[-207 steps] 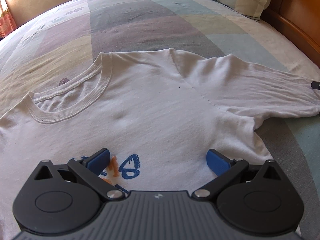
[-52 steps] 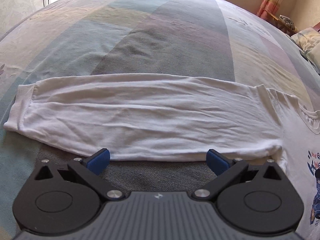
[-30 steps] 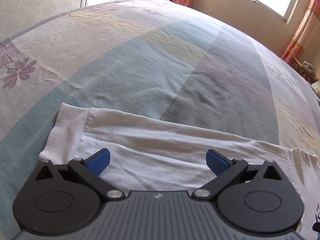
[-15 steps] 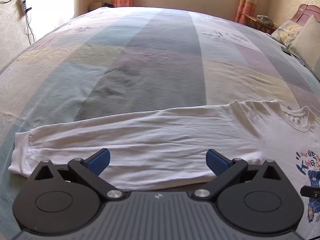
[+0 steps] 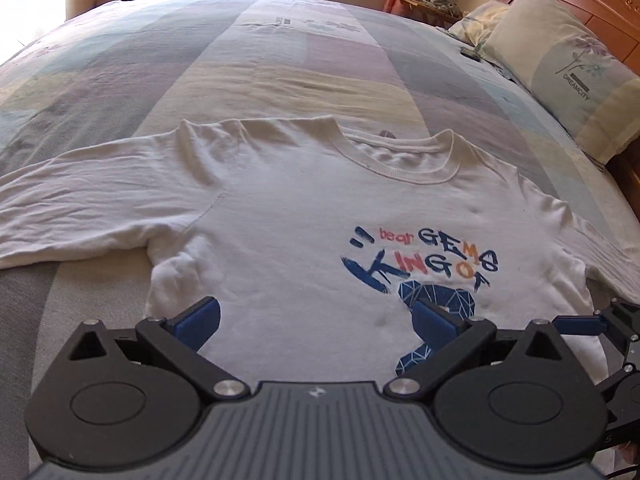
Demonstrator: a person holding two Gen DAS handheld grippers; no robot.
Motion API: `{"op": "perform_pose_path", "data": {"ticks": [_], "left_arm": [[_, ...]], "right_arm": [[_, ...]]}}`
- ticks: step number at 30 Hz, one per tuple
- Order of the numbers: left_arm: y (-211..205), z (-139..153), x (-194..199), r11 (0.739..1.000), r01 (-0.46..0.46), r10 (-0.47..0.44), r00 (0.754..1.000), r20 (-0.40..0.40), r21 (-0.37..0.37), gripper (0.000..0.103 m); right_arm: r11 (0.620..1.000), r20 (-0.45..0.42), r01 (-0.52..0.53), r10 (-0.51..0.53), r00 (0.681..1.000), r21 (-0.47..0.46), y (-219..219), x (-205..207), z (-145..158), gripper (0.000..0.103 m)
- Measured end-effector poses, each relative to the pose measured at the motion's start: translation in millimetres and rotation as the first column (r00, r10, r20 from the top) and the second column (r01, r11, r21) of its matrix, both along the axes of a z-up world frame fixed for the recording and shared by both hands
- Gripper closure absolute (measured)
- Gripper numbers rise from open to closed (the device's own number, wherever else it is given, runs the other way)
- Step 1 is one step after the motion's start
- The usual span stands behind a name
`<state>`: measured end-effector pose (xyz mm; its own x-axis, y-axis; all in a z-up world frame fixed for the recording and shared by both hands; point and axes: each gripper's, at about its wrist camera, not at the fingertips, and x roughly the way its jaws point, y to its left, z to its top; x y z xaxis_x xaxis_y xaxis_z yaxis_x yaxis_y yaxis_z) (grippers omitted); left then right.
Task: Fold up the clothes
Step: 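Pull both open tools back from the shirt to view it whole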
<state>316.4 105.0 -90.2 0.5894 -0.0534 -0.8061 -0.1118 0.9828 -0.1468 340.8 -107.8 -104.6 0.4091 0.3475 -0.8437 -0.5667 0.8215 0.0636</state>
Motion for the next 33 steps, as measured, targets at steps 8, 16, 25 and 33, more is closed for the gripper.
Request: {"op": "perform_pose_path", "data": {"ticks": [8,16,25,33], "left_arm": [[-14,-17,-10,0.995,0.081,-0.077,0.995,-0.058,0.063,0.001],[-14,-18,-8,0.974,0.208,-0.200,0.976,-0.082,0.090,0.001],[-15,-9,-20,0.963,0.255,-0.244,0.963,-0.118,0.086,0.001],[-22,-15,-46,0.956,0.283,-0.267,0.948,-0.171,0.076,0.001]], "right_arm": [[0.999,0.099,-0.030,0.031,0.995,-0.011,-4,-21,-14,0.000],[1.000,0.155,-0.005,0.004,0.988,0.007,-5,-29,-18,0.000],[1.000,0.141,-0.005,0.006,0.990,-0.005,-7,-32,-16,0.000],[0.995,-0.012,-0.103,0.103,0.995,0.004,-21,-58,-3,0.000]]}}
